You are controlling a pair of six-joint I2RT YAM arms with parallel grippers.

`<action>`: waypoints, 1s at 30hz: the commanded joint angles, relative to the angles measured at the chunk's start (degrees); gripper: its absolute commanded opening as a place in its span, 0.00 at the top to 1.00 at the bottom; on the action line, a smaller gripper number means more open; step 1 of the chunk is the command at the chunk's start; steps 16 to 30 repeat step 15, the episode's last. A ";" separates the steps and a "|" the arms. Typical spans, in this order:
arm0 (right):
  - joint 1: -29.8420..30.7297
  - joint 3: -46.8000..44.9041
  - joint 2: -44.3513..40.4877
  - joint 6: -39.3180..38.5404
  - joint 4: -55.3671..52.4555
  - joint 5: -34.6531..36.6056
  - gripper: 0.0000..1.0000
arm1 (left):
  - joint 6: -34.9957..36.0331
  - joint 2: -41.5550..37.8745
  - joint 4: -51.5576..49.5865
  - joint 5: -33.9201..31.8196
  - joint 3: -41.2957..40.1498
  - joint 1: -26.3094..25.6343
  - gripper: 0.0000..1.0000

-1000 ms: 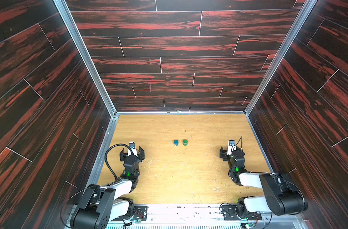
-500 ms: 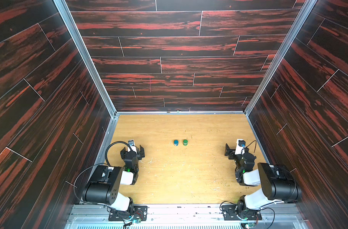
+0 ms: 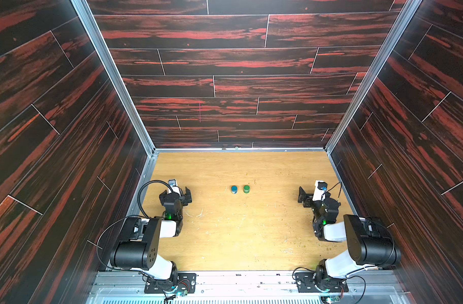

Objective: Close the paint jar lid
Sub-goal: Reset both arms

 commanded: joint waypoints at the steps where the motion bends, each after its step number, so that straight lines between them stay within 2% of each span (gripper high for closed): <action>1: -0.48 1.36 0.19 1.60 -2.66 1.89 0.04 | -1.89 -0.07 -3.02 -2.12 1.31 0.35 0.00; 30: -0.47 1.26 0.13 1.60 -2.45 1.95 0.04 | -2.85 0.11 -5.31 -0.16 2.65 1.68 0.00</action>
